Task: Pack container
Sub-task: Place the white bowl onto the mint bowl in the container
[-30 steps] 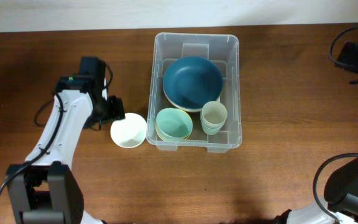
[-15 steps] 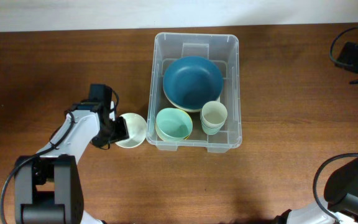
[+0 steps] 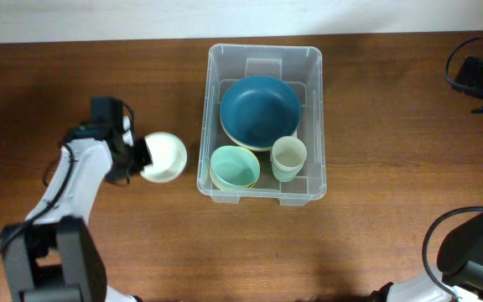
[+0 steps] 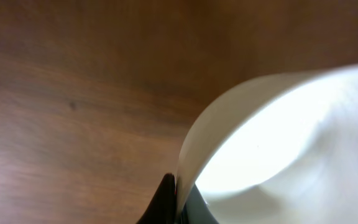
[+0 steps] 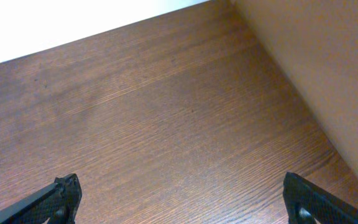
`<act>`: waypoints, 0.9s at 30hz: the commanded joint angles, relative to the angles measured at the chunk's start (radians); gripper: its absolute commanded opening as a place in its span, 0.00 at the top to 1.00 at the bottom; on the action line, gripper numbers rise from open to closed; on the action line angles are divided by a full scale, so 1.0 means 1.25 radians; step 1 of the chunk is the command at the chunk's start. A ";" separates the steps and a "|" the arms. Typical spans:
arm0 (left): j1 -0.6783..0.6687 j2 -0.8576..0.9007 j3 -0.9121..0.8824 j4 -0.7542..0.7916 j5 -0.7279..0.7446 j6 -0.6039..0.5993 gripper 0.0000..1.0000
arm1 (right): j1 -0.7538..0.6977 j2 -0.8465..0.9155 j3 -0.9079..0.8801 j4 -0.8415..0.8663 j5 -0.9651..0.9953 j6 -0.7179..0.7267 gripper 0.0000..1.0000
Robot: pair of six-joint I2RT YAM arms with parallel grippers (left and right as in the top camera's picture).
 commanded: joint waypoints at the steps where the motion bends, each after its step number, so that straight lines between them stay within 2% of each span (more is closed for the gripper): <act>1: -0.031 -0.103 0.143 -0.046 0.016 0.035 0.99 | -0.004 0.003 0.004 0.002 0.010 0.009 0.01; 3: -0.065 -0.125 0.185 -0.063 0.016 0.035 0.99 | -0.004 0.003 0.004 0.002 0.010 0.009 0.01; 6: -0.223 -0.146 0.226 -0.048 0.015 0.037 1.00 | -0.004 0.003 0.004 0.002 0.010 0.009 0.01; 11: -0.319 -0.129 0.226 -0.037 -0.013 0.037 0.99 | -0.004 0.003 0.004 0.002 0.010 0.009 0.01; 19: -0.400 -0.048 0.226 -0.050 -0.042 0.037 0.99 | -0.004 0.003 0.004 0.002 0.010 0.009 0.01; 27: -0.423 -0.008 0.226 -0.120 -0.039 0.037 0.99 | -0.004 0.003 0.004 0.002 0.010 0.009 0.01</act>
